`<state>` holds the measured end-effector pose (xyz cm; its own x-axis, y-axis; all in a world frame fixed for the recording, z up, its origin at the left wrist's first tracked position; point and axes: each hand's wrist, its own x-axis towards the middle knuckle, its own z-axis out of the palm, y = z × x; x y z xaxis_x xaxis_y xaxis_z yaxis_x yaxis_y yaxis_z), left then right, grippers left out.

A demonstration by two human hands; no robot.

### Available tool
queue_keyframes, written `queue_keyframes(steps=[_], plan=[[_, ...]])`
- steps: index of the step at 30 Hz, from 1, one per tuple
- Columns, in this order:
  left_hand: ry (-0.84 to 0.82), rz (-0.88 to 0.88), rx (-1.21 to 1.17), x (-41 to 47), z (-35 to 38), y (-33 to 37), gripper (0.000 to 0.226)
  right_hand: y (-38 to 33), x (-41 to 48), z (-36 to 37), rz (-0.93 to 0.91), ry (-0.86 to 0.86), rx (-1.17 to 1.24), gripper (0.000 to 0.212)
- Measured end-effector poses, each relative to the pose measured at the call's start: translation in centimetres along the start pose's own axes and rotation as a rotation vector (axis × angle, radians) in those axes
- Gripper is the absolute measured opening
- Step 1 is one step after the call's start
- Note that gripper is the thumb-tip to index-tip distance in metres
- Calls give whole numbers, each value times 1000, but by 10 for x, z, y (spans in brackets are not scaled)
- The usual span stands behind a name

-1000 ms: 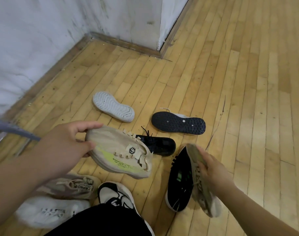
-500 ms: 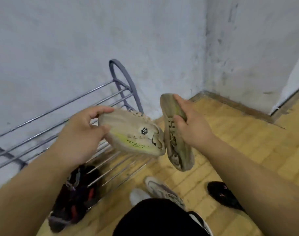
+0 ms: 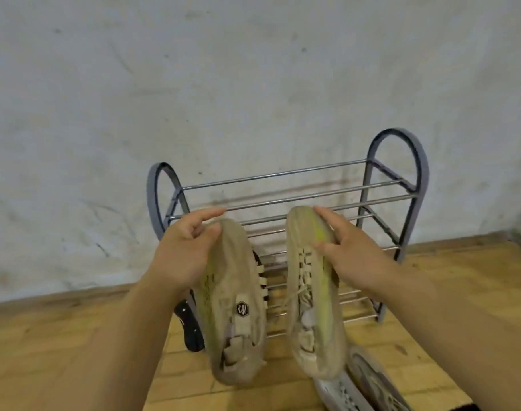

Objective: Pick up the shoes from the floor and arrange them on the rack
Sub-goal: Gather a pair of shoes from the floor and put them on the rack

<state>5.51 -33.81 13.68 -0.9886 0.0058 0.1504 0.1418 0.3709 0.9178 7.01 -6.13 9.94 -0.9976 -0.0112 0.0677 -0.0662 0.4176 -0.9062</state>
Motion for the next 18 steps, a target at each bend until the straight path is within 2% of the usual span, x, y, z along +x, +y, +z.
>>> queue_keyframes(steps=[4, 10, 13, 15, 18], plan=[[-123, 11, -104, 4, 2, -1, 30, 6, -5, 5, 23, -61, 53, 60], [-328, -13, -280, 3, 7, -3, 30, -7, 2, 11, 25, -59, 370, 60], [-407, -58, -406, 1, 11, -5, 29, -10, 3, 16, 0, -84, 410, 59], [-469, -90, -467, 0, 15, -6, 37, -13, 2, 18, -20, -91, 421, 59], [-495, -91, -458, -2, 19, -8, 39, -16, -1, 18, -42, -100, 438, 59]])
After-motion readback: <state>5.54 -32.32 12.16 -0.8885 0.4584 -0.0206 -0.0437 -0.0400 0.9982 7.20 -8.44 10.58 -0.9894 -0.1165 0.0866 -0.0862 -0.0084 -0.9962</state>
